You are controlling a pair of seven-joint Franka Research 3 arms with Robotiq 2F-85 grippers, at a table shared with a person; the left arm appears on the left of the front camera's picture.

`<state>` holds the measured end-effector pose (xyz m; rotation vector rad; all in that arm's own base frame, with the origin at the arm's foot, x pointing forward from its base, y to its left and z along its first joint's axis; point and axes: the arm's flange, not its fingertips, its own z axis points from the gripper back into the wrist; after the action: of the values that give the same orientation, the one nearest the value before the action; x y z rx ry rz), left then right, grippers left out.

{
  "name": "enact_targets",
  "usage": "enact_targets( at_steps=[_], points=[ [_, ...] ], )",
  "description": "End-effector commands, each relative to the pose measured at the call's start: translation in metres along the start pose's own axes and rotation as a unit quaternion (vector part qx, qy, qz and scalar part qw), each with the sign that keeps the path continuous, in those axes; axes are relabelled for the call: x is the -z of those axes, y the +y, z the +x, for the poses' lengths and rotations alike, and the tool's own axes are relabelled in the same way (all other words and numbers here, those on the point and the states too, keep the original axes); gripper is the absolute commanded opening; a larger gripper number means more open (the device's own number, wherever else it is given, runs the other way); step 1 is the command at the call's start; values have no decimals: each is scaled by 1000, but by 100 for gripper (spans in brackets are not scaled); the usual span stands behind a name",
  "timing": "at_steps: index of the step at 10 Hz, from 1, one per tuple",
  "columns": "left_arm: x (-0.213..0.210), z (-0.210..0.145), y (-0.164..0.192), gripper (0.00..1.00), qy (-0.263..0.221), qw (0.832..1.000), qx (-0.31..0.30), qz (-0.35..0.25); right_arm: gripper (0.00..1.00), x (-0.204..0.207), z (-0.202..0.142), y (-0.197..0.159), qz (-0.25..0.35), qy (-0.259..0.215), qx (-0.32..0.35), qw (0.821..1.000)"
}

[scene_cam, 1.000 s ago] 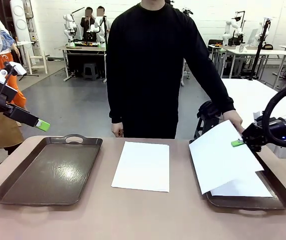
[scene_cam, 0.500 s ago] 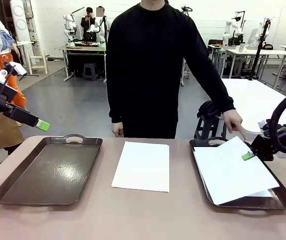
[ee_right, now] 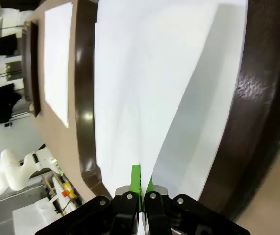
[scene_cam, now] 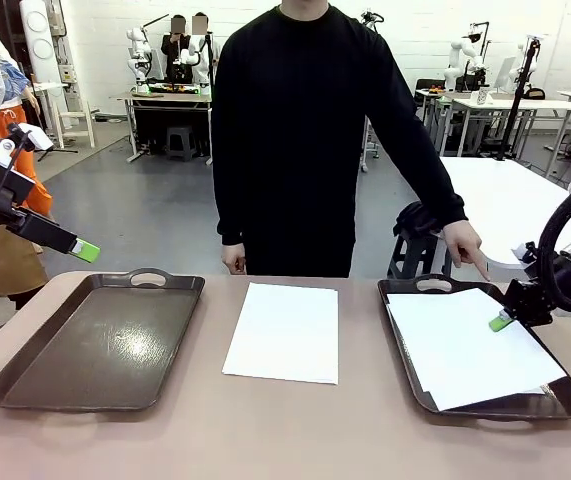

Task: Sort the A4 documents.
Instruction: Place the A4 Paper in the designated Handle tray.

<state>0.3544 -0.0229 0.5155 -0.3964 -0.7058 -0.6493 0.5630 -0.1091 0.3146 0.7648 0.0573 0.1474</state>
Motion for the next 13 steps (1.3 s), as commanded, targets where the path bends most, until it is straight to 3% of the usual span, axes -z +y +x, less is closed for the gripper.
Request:
enact_targets(
  at_steps=[1, 3, 7, 10, 13],
  points=[
    [0, -2, 3, 100, -4, 1000, 3, -7, 1, 3, -4, 8, -42, -33, -2, 999],
    [0, -2, 3, 100, -4, 1000, 3, -7, 1, 8, -4, 11, -48, -71, -6, 996],
    [0, -2, 3, 100, -4, 1000, 3, -7, 1, 13, -5, 16, -36, -53, -11, 998],
    [0, -2, 3, 100, -4, 1000, 3, -7, 27, 8, -4, 25, -48, -42, -30, 998],
    [0, -2, 3, 100, -4, 1000, 3, -7, 59, 5, -3, 35, -86, -26, -35, 995]
  ],
)
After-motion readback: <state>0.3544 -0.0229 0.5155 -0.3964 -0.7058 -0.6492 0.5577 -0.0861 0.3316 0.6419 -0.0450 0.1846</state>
